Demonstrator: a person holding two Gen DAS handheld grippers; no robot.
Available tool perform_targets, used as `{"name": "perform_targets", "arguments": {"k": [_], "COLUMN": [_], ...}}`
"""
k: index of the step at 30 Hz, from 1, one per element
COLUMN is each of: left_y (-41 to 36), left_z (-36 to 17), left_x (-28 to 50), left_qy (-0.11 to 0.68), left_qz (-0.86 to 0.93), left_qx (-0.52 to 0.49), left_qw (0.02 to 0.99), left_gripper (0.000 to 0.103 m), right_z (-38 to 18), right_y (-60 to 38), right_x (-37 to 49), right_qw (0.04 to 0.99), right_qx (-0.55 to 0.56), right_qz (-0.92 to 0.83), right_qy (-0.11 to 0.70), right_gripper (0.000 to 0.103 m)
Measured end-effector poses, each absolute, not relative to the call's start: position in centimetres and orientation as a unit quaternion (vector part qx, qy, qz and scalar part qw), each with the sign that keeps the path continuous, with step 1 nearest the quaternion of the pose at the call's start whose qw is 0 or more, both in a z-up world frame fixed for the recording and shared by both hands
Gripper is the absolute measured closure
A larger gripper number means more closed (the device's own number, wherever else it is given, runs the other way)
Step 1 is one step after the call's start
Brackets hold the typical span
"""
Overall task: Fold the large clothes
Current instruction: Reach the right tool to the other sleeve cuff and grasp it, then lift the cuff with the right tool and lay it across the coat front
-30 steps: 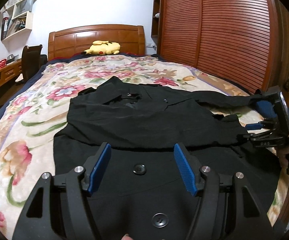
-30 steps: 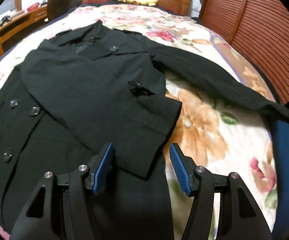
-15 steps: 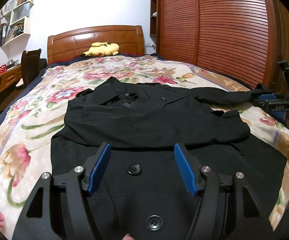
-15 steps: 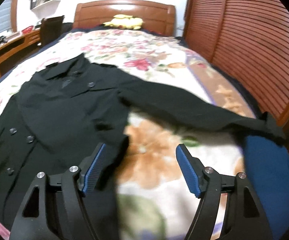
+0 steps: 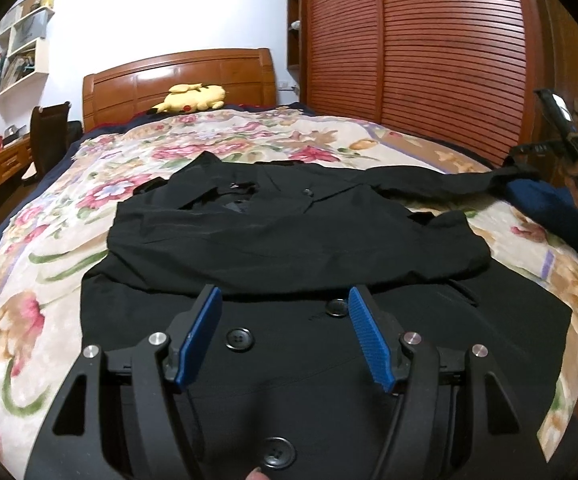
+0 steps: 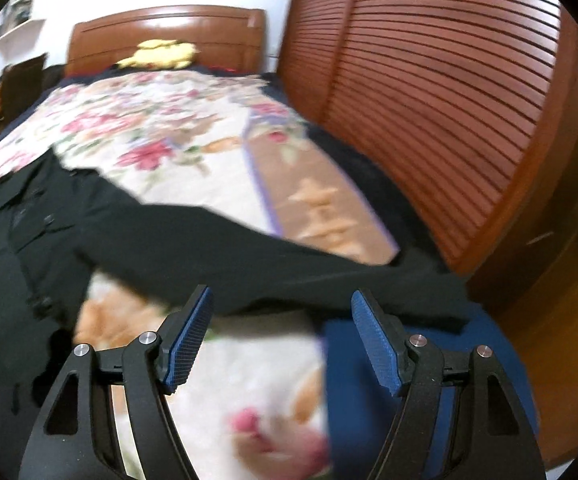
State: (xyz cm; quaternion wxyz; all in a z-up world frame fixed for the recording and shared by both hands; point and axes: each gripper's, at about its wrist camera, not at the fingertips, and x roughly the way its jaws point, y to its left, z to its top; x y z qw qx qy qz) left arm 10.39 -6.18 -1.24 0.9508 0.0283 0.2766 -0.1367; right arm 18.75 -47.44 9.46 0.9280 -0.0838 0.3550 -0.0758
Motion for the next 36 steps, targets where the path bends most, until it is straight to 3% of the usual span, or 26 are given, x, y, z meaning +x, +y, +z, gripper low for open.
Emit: {"name": "perform_targets", "arguments": {"k": [18,19,22,23,26,36], "left_y": [-7.2,-7.2,-7.2,-7.2,-7.1,-5.6], "left_z": [-1.9,-1.9,-1.9,-1.9,-1.8,-0.8], "left_x": [10.6,10.6,10.6,10.5,10.5,9.6], "left_qy": [0.294,0.294,0.294,0.294,0.293,0.278], "left_qz": [-0.150,-0.150,-0.150,-0.150,-0.149,-0.148], "left_qx": [0.030,0.031,0.030,0.030,0.030,0.024], "left_qw": [0.943,0.943,0.943,0.943,0.944,0.949], "left_gripper": [0.038,0.038,0.038,0.038,0.038,0.037], "right_z": [6.0,5.8,5.4,5.3,4.8,9.6], "right_y": [-57.2,-57.2,-57.0,-56.6,-55.5,-48.1], "right_x": [22.6,22.6,22.6,22.6,22.7,20.4], "right_qw": [0.888,0.887,0.889,0.887,0.883,0.899], "right_qx": [-0.024,-0.028,-0.025,-0.032,-0.056,-0.145], "right_qz": [-0.205,-0.210,-0.194,-0.187,-0.174,-0.124], "right_qy": [0.411,0.411,0.415,0.421,0.433,0.394], "right_gripper": [0.030,0.032,0.059,0.073,0.090,0.097]}}
